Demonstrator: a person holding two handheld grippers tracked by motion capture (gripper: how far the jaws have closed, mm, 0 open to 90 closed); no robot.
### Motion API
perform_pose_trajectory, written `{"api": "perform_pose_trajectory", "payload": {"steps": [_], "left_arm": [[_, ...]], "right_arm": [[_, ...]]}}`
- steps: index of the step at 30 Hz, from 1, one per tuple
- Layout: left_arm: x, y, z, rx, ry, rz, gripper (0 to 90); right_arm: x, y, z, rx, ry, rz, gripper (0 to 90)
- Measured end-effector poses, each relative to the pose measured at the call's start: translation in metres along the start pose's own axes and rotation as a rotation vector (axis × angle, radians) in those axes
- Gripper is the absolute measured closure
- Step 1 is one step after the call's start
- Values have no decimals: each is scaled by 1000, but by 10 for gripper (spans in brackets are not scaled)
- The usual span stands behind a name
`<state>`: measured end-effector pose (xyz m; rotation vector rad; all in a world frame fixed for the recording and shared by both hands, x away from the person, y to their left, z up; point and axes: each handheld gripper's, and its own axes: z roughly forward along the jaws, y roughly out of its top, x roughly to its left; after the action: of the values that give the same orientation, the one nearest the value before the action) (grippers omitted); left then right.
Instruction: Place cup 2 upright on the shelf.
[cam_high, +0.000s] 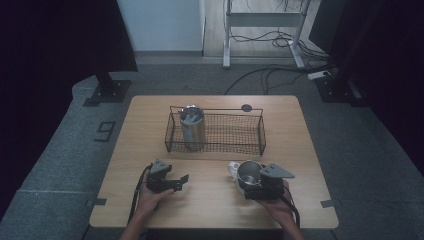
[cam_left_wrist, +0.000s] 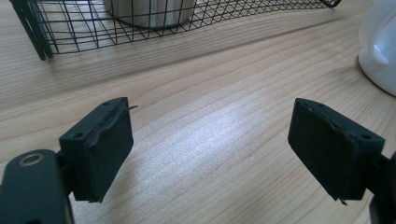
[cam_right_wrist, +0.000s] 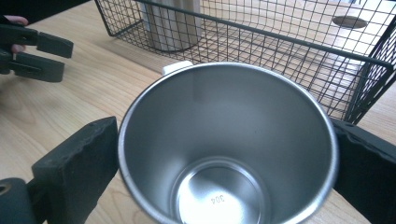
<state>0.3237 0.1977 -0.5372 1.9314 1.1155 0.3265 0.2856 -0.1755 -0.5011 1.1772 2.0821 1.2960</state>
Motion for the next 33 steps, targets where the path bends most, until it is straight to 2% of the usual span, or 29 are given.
{"api": "perform_pose_trajectory", "payload": {"steps": [12, 19, 33], "left_arm": [[0, 0, 0, 2, -2, 1, 142], [-1, 0, 0, 3, -2, 4, 143], [-1, 0, 1, 7, -2, 6, 144]], "right_arm": [[0, -2, 16, 28, -18, -16, 26], [2, -3, 17, 18, -34, -35, 55], [0, -2, 16, 30, -20, -52, 62]]}}
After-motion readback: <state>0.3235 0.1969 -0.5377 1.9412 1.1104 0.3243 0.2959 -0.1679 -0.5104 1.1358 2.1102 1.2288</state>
